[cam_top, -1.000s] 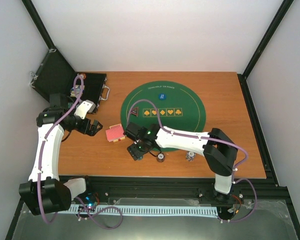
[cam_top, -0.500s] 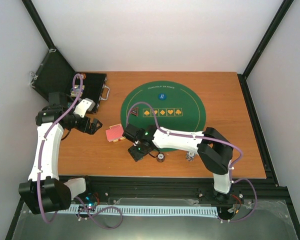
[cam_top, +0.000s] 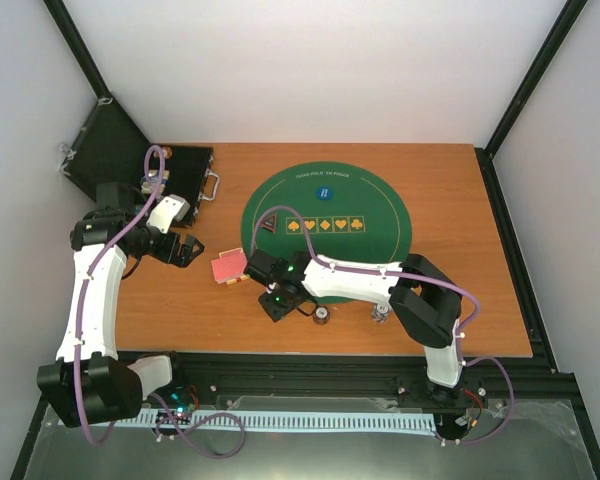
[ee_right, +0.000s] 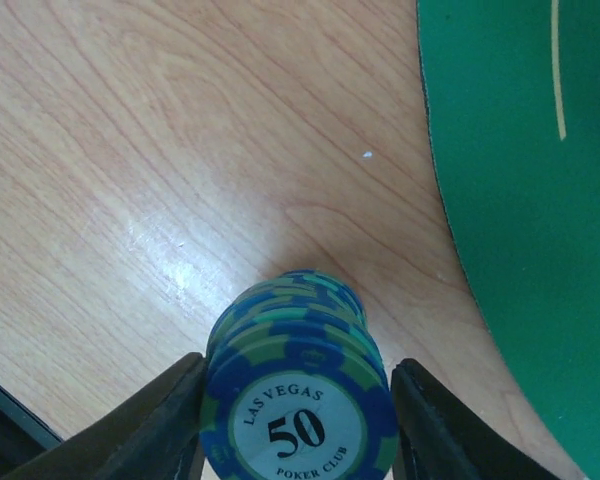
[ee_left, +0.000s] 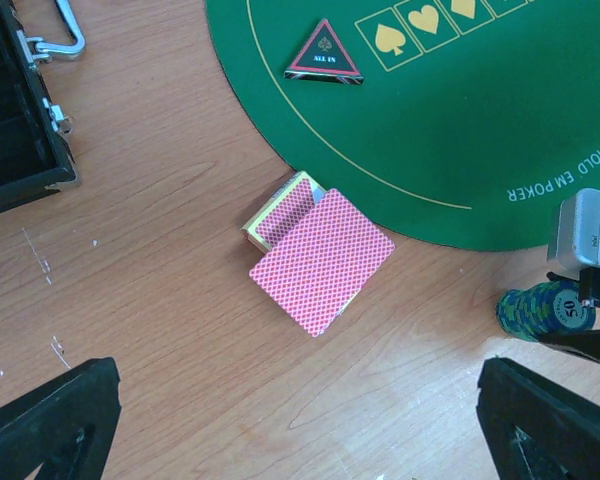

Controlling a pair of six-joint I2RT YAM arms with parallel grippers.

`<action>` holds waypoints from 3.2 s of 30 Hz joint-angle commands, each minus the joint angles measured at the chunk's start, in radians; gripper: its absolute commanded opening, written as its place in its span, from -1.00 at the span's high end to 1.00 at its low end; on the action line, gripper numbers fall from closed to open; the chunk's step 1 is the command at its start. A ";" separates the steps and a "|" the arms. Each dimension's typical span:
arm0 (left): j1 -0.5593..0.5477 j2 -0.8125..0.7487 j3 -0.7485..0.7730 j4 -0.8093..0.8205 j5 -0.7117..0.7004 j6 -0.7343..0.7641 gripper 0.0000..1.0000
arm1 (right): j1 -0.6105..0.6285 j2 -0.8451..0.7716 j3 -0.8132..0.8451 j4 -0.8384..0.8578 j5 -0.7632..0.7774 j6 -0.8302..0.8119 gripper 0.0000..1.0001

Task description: Distribute texas hold em gaming equipment

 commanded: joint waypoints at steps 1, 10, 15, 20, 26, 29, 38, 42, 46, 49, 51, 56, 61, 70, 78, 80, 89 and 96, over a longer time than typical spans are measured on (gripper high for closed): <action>0.007 0.000 0.040 -0.002 0.011 -0.014 -1.00 | 0.001 0.005 0.020 0.006 0.005 -0.001 0.06; 0.006 0.000 0.035 -0.002 0.010 -0.012 -1.00 | 0.001 -0.002 0.035 -0.004 -0.001 -0.002 0.33; 0.007 0.001 0.035 -0.002 0.012 -0.011 -1.00 | 0.001 -0.020 0.056 -0.027 0.002 -0.006 0.53; 0.006 0.005 0.032 0.000 0.011 -0.010 -1.00 | 0.002 -0.043 0.074 -0.050 0.005 -0.006 0.68; 0.006 0.008 0.030 -0.001 0.014 -0.009 -1.00 | -0.012 -0.034 0.171 -0.110 0.057 -0.030 0.73; 0.006 0.016 0.033 -0.002 0.014 -0.017 -1.00 | -0.056 0.006 0.256 -0.143 0.065 -0.058 0.72; 0.005 0.034 0.063 -0.031 0.053 -0.038 -1.00 | -0.233 0.262 0.556 -0.186 0.051 -0.145 0.70; 0.007 0.035 0.076 -0.034 0.064 -0.044 -1.00 | -0.273 0.372 0.663 -0.196 0.044 -0.151 0.70; 0.005 0.037 0.084 -0.039 0.066 -0.034 -0.99 | -0.292 0.448 0.729 -0.205 0.029 -0.158 0.70; 0.006 0.035 0.085 -0.043 0.065 -0.024 -1.00 | -0.297 0.486 0.739 -0.205 0.018 -0.160 0.70; 0.006 0.030 0.085 -0.042 0.063 -0.020 -1.00 | -0.298 0.503 0.736 -0.201 0.011 -0.161 0.70; 0.007 0.030 0.085 -0.037 0.067 -0.021 -1.00 | -0.300 0.534 0.734 -0.188 0.012 -0.161 0.69; 0.006 0.034 0.084 -0.036 0.072 -0.022 -1.00 | -0.308 0.548 0.735 -0.181 0.011 -0.159 0.67; 0.007 0.034 0.080 -0.030 0.076 -0.029 -1.00 | -0.310 0.537 0.746 -0.197 0.018 -0.175 0.03; 0.005 0.037 0.085 -0.036 0.067 -0.031 -1.00 | -0.307 0.423 0.753 -0.255 0.057 -0.176 -0.24; 0.005 0.035 0.089 -0.040 0.065 -0.031 -1.00 | -0.292 0.364 0.695 -0.245 0.066 -0.171 -0.25; 0.006 0.041 0.112 -0.057 0.077 -0.033 -1.00 | -0.108 0.066 0.271 -0.131 0.104 -0.071 -0.46; 0.007 0.042 0.117 -0.062 0.079 -0.036 -1.00 | -0.028 -0.008 0.091 -0.063 0.071 -0.019 -0.57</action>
